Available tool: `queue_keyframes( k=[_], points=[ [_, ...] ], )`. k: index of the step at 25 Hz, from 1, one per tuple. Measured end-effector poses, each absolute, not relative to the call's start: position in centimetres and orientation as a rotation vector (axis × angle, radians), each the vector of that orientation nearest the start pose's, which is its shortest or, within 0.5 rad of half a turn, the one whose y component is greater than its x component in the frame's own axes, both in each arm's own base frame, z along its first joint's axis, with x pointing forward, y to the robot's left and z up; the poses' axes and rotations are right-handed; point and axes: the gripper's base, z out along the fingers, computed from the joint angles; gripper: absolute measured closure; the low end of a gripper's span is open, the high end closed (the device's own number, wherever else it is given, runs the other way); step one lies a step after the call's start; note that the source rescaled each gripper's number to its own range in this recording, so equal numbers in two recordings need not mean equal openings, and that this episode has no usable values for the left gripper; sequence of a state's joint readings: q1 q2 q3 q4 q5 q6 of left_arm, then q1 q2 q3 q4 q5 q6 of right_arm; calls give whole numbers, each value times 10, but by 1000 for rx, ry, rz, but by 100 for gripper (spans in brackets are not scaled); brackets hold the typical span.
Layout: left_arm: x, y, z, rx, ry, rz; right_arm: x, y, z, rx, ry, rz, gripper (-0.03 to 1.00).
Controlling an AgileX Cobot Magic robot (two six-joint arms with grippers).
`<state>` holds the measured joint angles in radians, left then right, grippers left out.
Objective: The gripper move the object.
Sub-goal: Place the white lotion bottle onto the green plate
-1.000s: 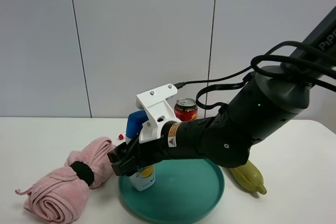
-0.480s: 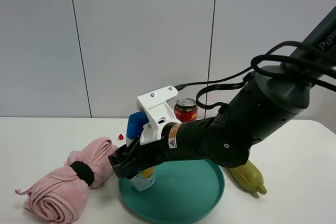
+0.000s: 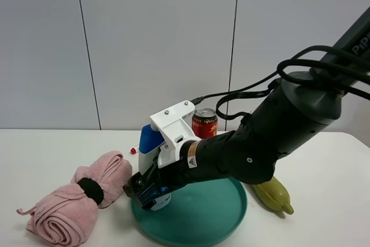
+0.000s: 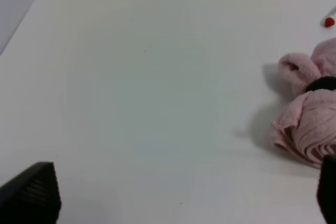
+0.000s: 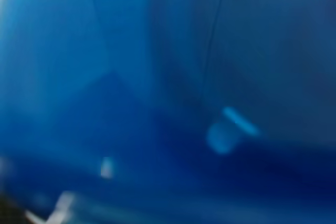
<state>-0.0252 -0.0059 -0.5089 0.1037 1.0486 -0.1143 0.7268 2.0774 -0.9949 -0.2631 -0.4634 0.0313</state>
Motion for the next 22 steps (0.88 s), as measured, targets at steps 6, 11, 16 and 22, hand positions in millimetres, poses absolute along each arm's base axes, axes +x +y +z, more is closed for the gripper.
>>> queue_keyframes(
  k=[6,11,16,22],
  points=[
    [-6,8,281,-95,2011,35,294,276,136,-988,1817,448,15],
    [-6,8,281,-95,2011,35,293,274,167,-930,1764,480,15],
    [-6,8,281,-95,2011,35,288,271,201,-903,1680,493,15],
    [-6,8,281,-95,2011,35,274,258,268,-836,1522,513,15]
  ],
)
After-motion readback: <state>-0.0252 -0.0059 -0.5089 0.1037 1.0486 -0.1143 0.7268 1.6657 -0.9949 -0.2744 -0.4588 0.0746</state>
